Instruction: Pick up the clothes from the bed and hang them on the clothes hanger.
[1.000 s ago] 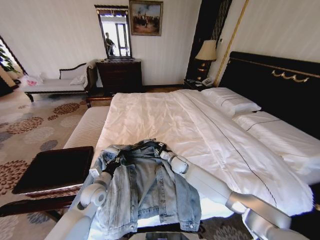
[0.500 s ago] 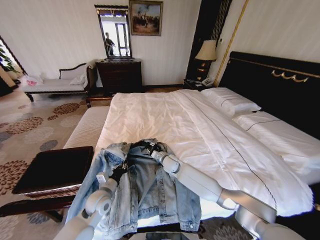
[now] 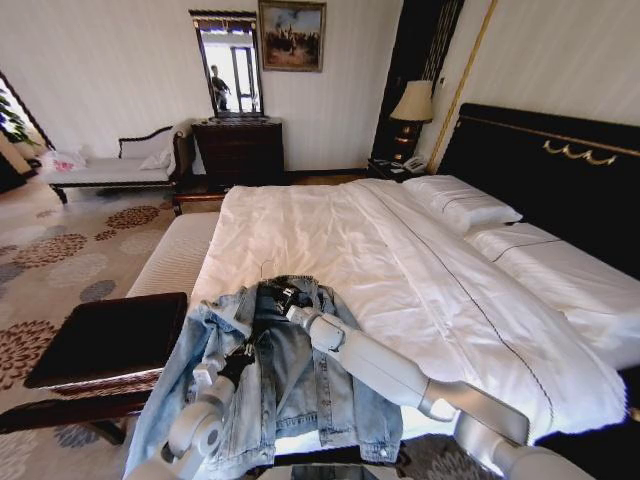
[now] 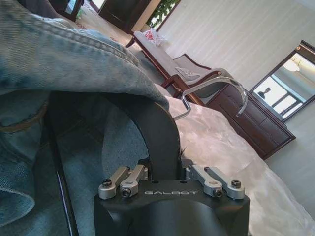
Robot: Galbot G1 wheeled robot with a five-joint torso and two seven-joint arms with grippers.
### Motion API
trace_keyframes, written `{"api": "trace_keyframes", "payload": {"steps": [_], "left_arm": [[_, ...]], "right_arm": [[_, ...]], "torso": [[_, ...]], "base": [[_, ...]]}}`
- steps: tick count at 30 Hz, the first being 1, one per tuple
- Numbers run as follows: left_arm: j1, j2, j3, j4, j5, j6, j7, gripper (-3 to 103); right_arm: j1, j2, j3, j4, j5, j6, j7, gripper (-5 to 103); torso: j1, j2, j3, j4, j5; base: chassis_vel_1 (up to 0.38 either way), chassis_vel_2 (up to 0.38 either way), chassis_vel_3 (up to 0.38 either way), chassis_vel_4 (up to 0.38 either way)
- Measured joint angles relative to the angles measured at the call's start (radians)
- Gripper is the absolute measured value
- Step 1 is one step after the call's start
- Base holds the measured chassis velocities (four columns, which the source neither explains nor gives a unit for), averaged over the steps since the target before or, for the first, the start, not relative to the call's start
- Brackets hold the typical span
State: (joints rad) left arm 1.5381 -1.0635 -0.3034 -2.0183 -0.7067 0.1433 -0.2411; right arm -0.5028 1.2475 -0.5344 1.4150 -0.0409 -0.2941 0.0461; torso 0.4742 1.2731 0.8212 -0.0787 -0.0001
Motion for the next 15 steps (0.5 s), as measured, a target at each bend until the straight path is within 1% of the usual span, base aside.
{"api": "trace_keyframes", "payload": {"steps": [4,7,8,9,10,11,12,13,14,15], "left_arm": [[0.035,-0.012,-0.011,-0.002,0.022,-0.008,0.009,7],[0.054,-0.026,-0.038,0.014,0.032,-0.014,0.008,7],[0.057,-0.029,-0.049,0.021,0.03,-0.015,0.006,4],[0.059,-0.03,-0.056,0.024,0.026,-0.015,0.005,7],[0.059,-0.03,-0.056,0.024,0.026,-0.015,0.005,7],[0.063,-0.03,-0.059,0.027,0.022,-0.015,0.004,13],[0.064,-0.03,-0.06,0.027,0.022,-0.015,0.004,13],[0.068,-0.031,-0.062,0.029,0.023,-0.015,0.004,24],[0.072,-0.033,-0.062,0.03,0.027,-0.014,0.004,24],[0.074,-0.035,-0.062,0.032,0.032,-0.014,0.005,29]], "right_arm": [[-0.013,0.008,0.015,-0.007,-0.009,0.001,0.008,27],[-0.029,0.007,0.039,-0.004,-0.01,0.002,0.022,27],[-0.035,0.005,0.045,0.0,-0.01,0.005,0.028,27],[-0.039,0.004,0.049,0.002,-0.011,0.008,0.034,27],[-0.039,0.004,0.049,0.002,-0.011,0.008,0.034,27],[-0.045,0.006,0.056,0.003,-0.013,0.013,0.043,27],[-0.047,0.007,0.058,0.003,-0.014,0.014,0.047,27],[-0.058,0.013,0.066,0.003,-0.019,0.022,0.06,27],[-0.063,0.016,0.07,0.003,-0.023,0.027,0.067,27],[-0.069,0.019,0.074,0.003,-0.026,0.032,0.073,27]], "torso": [[0.0,0.0,0.0,0.0001,0.0],[0.0,0.0,0.0,0.0001,0.0],[0.0,0.0,0.0,0.0,0.0],[0.0,0.0,0.0,-0.0001,0.0],[0.0,0.0,0.0,-0.0001,0.0],[0.0,0.0,0.0,0.0001,0.0],[0.0,0.0,0.0,0.0001,0.0],[0.0,0.0,0.0,0.0,0.0001],[0.0,0.0,0.0,0.0,0.0001],[0.0,0.0,0.0,0.0,0.0]], "base": [[0.0,0.0,0.0,0.0],[0.0,0.0,0.0,0.0],[0.0,0.0,0.0,0.0],[0.0,0.0,0.0,0.0],[0.0,0.0,0.0,0.0],[0.0,0.0,0.0,0.0],[0.0,0.0,0.0,0.0],[0.0,0.0,0.0,0.0],[0.0,0.0,0.0,0.0],[0.0,0.0,0.0,0.0]]}}
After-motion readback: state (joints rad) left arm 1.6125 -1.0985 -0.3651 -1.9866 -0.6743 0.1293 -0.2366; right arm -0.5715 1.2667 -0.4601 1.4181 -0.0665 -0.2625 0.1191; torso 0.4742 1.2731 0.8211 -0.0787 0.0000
